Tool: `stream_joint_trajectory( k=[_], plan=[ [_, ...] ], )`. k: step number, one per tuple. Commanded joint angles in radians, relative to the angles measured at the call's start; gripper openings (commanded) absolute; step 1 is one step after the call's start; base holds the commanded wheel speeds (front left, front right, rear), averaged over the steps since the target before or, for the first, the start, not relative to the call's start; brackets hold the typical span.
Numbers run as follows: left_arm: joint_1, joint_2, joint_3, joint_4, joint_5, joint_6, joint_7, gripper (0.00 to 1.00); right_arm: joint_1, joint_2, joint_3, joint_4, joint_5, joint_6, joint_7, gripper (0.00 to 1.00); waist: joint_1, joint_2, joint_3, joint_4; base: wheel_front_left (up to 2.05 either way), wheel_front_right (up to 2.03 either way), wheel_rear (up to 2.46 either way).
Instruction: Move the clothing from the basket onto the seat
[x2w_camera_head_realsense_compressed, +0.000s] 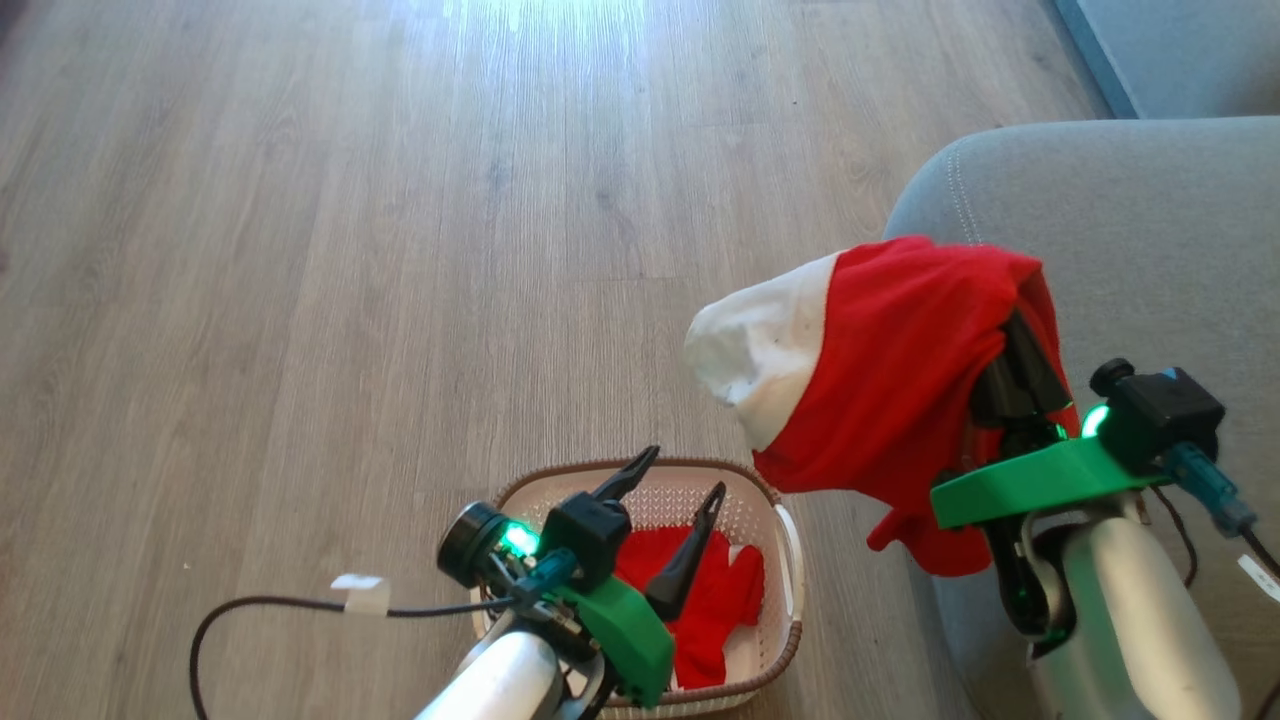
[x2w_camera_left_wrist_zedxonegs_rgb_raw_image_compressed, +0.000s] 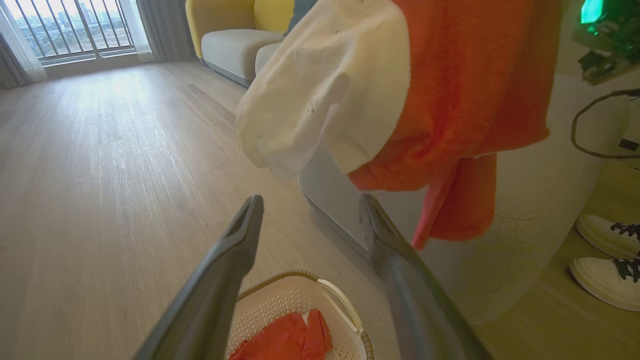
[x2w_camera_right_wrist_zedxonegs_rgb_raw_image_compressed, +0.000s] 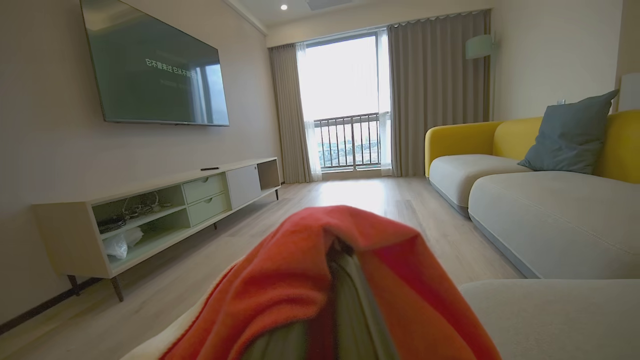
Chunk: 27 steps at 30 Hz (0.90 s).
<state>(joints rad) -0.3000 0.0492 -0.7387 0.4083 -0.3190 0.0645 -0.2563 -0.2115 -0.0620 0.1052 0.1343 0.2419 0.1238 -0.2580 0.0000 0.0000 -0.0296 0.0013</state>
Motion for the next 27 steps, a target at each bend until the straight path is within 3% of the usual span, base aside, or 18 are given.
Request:
stream_joint_trajectory(
  k=[1,15,27],
  plan=[
    [-0.006,0.001,0.051,-0.033,0.013,-0.008,-0.006,1.00,-0.019,0.012,0.004,-0.044,-0.014,0.007,-0.004,0.00,0.0000,0.0000,-0.003,-0.002,0.00,0.00,0.00],
    [0.092,0.001,0.128,-0.113,0.097,-0.128,-0.006,1.00,0.052,0.012,-0.095,-0.079,-0.020,0.007,-0.004,0.00,0.0000,0.0000,-0.016,-0.022,0.00,0.00,0.00],
    [0.147,0.001,0.147,-0.148,0.125,-0.159,-0.006,1.00,0.099,0.012,-0.153,-0.068,0.003,0.007,-0.004,0.00,0.0000,0.0000,-0.012,-0.031,0.00,0.00,0.00]
  ],
)
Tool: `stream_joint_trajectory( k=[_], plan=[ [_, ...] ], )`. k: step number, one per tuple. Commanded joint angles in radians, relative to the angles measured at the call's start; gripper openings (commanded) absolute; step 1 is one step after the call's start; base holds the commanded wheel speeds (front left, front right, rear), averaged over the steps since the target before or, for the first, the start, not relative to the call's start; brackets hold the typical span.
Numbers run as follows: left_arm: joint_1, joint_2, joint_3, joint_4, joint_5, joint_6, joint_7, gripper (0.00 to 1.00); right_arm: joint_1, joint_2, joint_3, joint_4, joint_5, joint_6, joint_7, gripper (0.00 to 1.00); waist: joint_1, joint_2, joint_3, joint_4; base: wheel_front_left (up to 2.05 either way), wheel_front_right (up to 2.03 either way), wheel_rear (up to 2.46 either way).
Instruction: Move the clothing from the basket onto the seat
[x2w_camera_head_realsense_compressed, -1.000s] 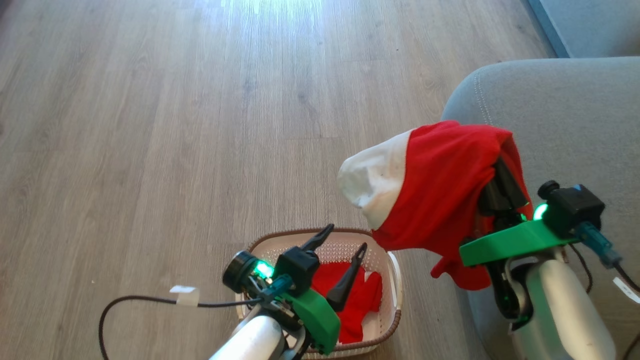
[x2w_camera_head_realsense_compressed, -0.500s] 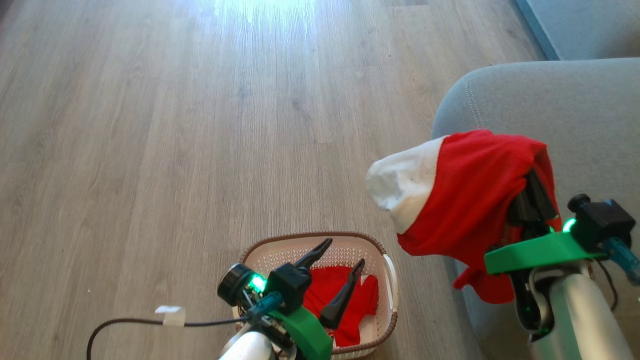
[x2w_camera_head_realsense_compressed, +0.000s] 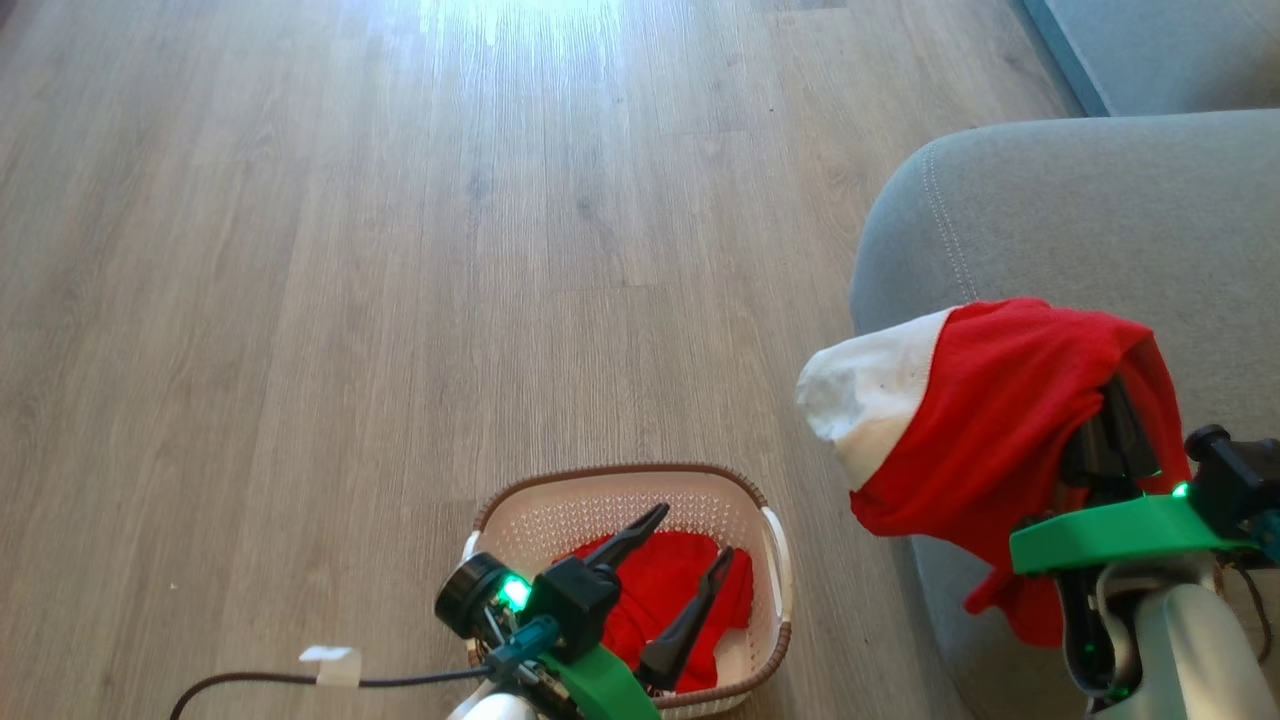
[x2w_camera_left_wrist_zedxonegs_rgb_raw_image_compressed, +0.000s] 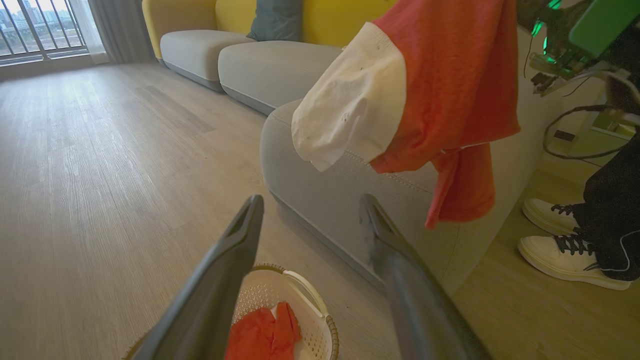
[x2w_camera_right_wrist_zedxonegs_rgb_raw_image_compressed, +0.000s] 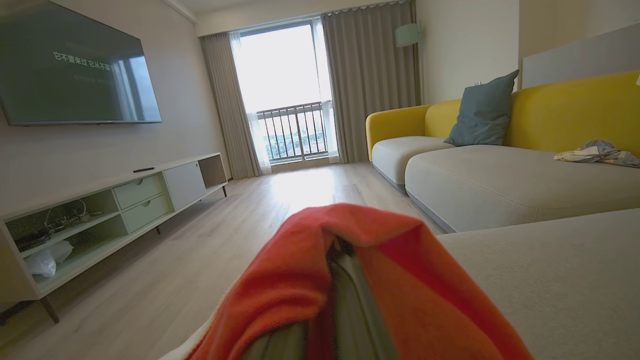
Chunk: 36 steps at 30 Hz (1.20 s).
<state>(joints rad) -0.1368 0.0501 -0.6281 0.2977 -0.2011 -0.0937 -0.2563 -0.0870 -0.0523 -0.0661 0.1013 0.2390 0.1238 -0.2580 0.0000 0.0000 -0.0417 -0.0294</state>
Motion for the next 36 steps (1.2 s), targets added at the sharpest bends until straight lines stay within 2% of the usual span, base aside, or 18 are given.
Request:
stream_joint_trajectory(
  k=[1,22,28,36],
  plan=[
    [-0.016,0.000,0.037,-0.037,0.009,-0.001,-0.006,1.00,-0.026,0.002,0.018,-0.035,0.006,0.007,-0.004,0.00,0.0000,0.0000,0.001,-0.001,0.00,0.00,0.00],
    [-0.017,0.000,0.036,-0.039,0.010,0.004,-0.006,1.00,-0.035,0.002,0.020,-0.032,0.007,0.007,-0.004,0.00,0.0000,0.0000,0.002,-0.005,0.00,0.00,0.00],
    [-0.020,0.000,0.036,-0.042,0.015,0.005,-0.006,1.00,-0.044,0.002,0.013,-0.040,-0.002,0.007,-0.004,0.00,0.0000,0.0000,0.012,-0.039,0.00,0.00,0.00],
    [-0.034,0.000,0.028,-0.050,0.016,0.009,-0.006,1.00,-0.057,0.002,0.004,-0.055,-0.021,0.007,-0.004,0.00,0.0000,0.0000,0.035,-0.126,0.00,0.00,0.00]
  ],
)
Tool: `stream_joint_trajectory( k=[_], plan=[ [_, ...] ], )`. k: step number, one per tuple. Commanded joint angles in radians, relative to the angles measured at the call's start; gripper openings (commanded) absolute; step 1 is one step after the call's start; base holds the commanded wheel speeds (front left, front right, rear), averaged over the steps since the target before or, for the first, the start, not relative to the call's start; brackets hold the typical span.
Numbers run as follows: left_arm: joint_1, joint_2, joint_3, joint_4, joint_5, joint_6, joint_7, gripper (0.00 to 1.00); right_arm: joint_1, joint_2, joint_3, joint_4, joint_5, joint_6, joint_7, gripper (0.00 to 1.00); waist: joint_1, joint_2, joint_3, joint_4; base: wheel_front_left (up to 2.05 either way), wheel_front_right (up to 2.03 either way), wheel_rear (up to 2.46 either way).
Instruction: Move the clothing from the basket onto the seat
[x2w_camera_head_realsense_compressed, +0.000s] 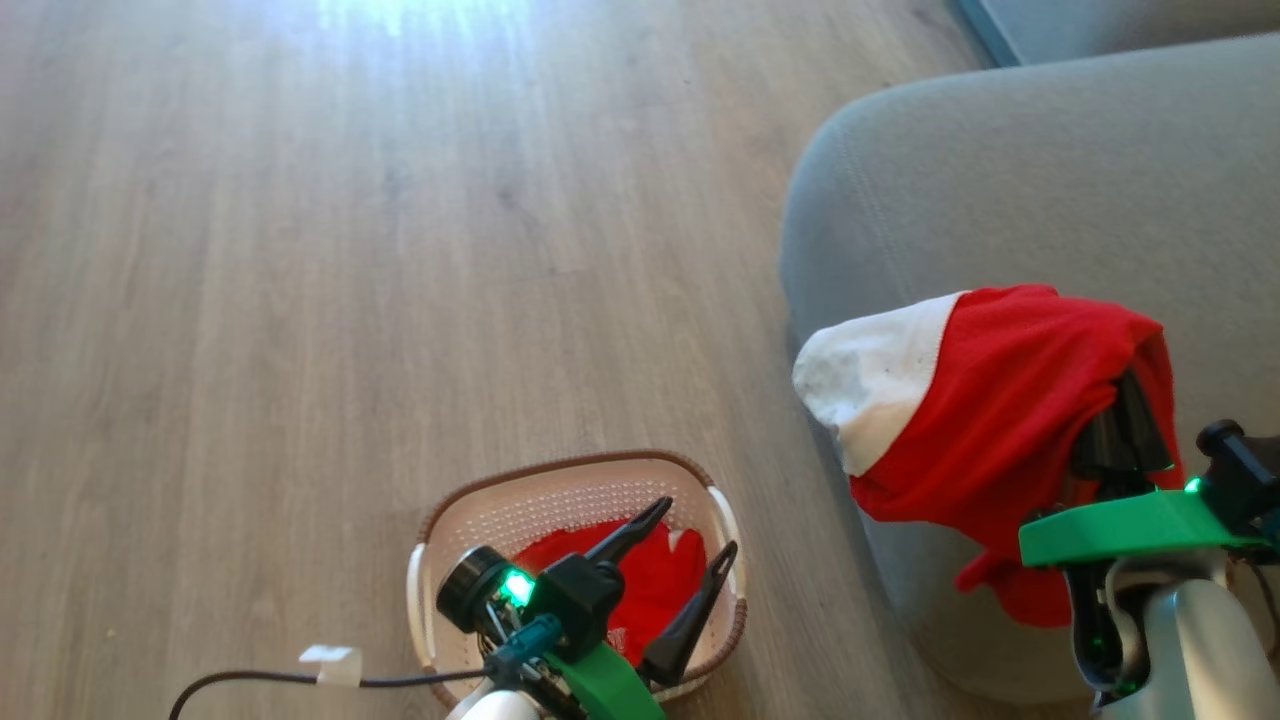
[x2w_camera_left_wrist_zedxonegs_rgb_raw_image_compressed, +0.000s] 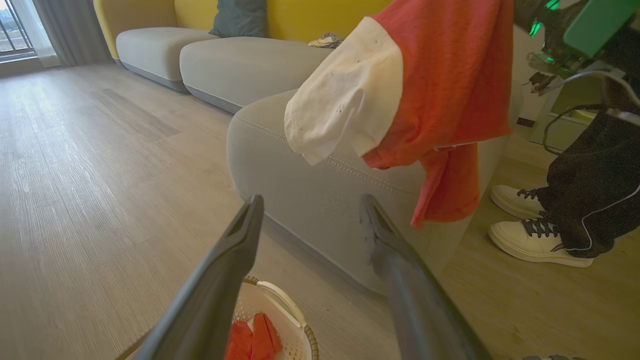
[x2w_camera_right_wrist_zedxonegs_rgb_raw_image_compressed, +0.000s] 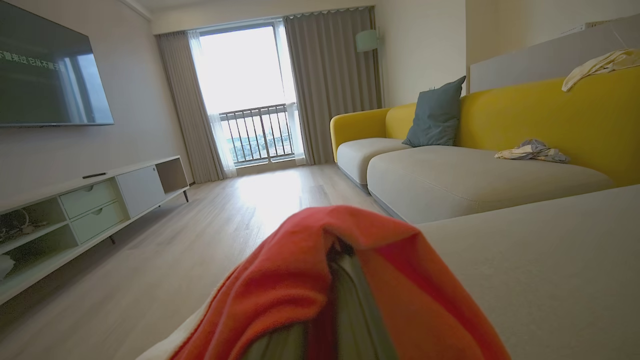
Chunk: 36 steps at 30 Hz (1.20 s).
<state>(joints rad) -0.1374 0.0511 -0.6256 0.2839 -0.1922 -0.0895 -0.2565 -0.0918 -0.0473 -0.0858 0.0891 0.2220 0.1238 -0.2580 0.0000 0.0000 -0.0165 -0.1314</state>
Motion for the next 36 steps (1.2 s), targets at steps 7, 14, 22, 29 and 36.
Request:
stream_joint_trajectory(
  k=[7,14,22,29,36],
  plan=[
    [-0.049,-0.001,0.006,-0.039,0.000,0.013,-0.005,1.00,-0.056,-0.003,0.015,-0.047,-0.012,0.007,-0.004,0.00,0.0000,0.0000,0.033,-0.110,0.00,0.00,0.00],
    [-0.060,-0.001,-0.003,-0.040,-0.002,0.021,-0.005,1.00,-0.062,-0.003,0.016,-0.047,0.000,0.007,-0.004,0.00,0.0000,0.0000,0.047,-0.202,0.00,0.00,0.00],
    [-0.071,-0.001,-0.012,-0.042,-0.005,0.026,-0.005,1.00,-0.059,-0.003,0.014,-0.049,0.009,0.007,-0.004,0.00,0.0000,0.0000,0.059,-0.265,0.00,0.00,0.00],
    [-0.076,-0.001,-0.021,-0.046,-0.014,0.034,-0.005,1.00,-0.061,-0.003,0.010,-0.047,0.010,0.007,-0.004,0.00,0.0000,0.0000,0.064,-0.273,0.00,0.00,0.00],
    [-0.077,-0.001,-0.029,-0.043,-0.014,0.032,-0.005,1.00,-0.086,-0.003,-0.016,-0.054,-0.033,0.007,-0.004,0.00,0.0000,0.0000,0.070,-0.264,0.00,0.00,0.00]
  ],
)
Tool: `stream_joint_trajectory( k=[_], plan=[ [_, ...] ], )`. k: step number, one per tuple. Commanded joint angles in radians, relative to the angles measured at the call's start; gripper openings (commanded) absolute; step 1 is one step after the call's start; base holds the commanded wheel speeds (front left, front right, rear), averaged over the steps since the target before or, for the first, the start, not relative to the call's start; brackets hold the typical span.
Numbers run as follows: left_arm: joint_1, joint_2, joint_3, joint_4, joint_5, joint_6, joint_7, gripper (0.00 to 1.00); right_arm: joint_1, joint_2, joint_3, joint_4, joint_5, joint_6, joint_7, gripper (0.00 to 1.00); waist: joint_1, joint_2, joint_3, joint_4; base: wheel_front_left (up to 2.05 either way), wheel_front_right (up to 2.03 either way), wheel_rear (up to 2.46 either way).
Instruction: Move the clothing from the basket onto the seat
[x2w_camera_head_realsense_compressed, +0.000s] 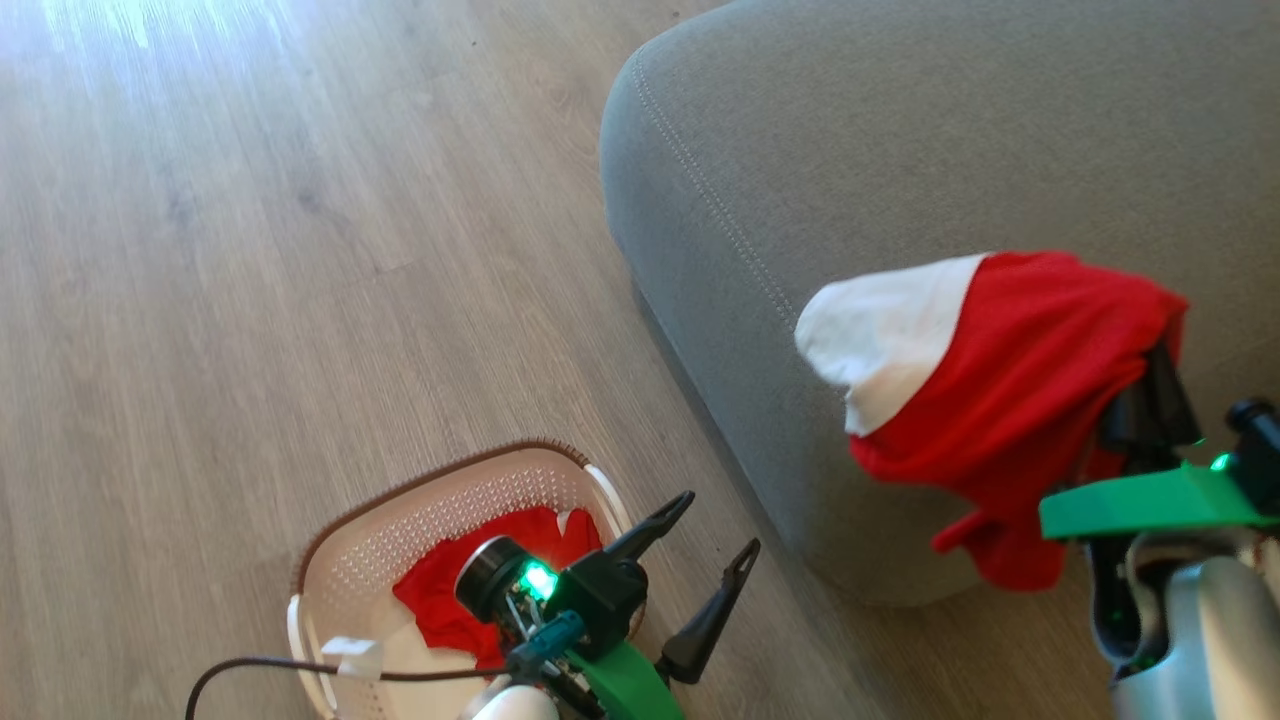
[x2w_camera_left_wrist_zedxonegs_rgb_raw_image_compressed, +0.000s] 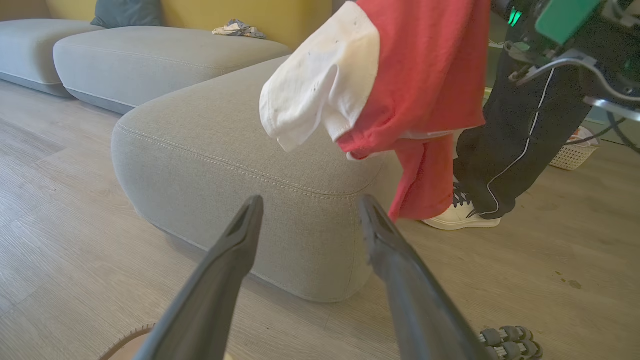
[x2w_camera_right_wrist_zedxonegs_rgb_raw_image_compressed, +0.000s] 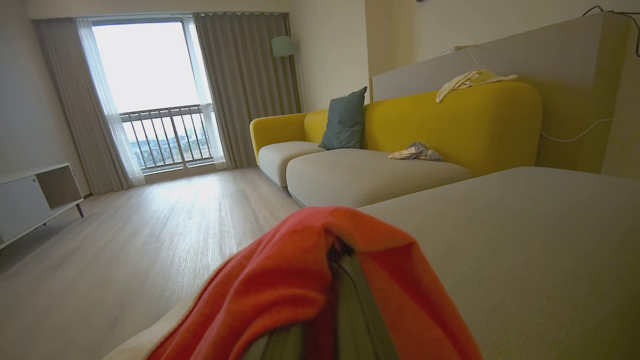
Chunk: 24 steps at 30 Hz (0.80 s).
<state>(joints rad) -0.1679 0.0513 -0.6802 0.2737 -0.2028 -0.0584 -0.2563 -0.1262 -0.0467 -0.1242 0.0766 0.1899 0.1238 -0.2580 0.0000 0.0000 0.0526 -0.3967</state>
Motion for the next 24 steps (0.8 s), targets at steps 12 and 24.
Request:
stream_joint_trajectory(
  k=[12,24],
  plan=[
    [-0.115,-0.001,0.006,-0.011,0.041,-0.018,-0.006,1.00,-0.312,-0.167,-0.094,0.010,0.006,0.007,-0.004,0.00,0.0000,0.0000,0.130,0.071,0.00,0.00,0.00],
    [-0.220,-0.001,-0.027,0.007,0.087,-0.022,-0.006,1.00,-0.726,-0.426,-0.174,0.353,0.168,0.007,-0.004,0.00,0.0000,0.0000,0.320,0.149,0.00,0.00,0.00]
  ],
)
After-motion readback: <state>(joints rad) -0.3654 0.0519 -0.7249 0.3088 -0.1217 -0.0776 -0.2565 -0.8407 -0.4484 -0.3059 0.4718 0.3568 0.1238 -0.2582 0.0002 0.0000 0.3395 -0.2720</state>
